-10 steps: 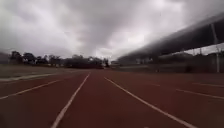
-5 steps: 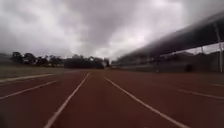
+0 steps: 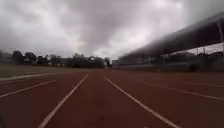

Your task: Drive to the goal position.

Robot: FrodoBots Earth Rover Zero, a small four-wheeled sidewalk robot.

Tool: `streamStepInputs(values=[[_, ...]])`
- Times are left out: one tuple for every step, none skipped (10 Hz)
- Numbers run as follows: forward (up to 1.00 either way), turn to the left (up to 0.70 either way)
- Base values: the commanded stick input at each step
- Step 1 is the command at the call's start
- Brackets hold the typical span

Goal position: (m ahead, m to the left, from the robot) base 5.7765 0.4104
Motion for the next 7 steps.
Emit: streamStepInputs(values=[[0.70,0.00],[0.70,0.00],[0.70,0.00],[0.70,0.00],[0.70,0.00],[0.70,0.00],[0.70,0.00]])
